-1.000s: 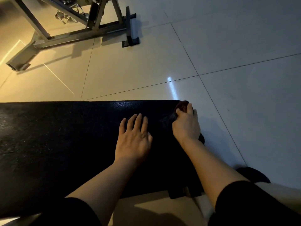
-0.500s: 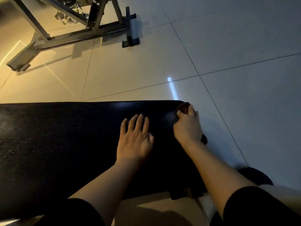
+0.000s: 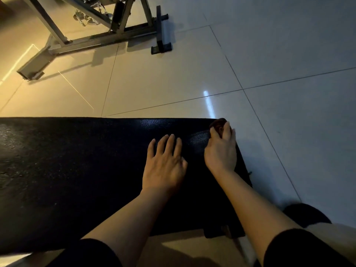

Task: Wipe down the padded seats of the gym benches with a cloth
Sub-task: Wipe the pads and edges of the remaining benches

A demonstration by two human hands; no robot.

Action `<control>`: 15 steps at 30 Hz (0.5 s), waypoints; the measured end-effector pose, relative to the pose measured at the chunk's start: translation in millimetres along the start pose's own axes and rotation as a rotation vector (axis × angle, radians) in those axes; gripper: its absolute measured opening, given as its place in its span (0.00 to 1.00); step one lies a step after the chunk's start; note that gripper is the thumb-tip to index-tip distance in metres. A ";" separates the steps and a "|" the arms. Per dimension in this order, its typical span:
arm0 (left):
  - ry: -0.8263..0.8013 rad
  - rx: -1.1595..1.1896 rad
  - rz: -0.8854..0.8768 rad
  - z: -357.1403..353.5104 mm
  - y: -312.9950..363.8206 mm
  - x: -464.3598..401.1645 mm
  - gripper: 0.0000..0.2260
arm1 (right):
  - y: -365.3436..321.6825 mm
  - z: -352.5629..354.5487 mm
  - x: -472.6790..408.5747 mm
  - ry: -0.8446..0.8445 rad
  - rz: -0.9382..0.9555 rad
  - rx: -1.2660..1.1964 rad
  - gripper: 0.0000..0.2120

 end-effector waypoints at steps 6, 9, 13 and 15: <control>0.186 0.446 0.097 9.7 -9.9 9.2 0.22 | -45.6 -21.8 -0.3 -0.175 0.438 0.018 0.22; 0.170 0.507 0.121 18.4 -21.9 10.4 0.20 | -11.1 -5.1 -18.4 -0.106 0.292 0.024 0.22; 0.078 0.363 0.035 27.3 -41.6 11.0 0.21 | -0.4 2.9 -25.8 -0.027 0.017 -0.018 0.22; 0.049 0.300 0.062 30.6 -46.7 12.2 0.22 | -23.4 -4.7 -22.4 -0.030 0.014 0.017 0.23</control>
Point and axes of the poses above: each hand's wrist, its own x-axis away from the middle knuckle, its own z-axis out of the back of the hand, y = z × x, the point moved 1 cm from there along -x, towards the middle knuckle, and after that the axes turned 8 degrees about -y, right-handed, at the moved point
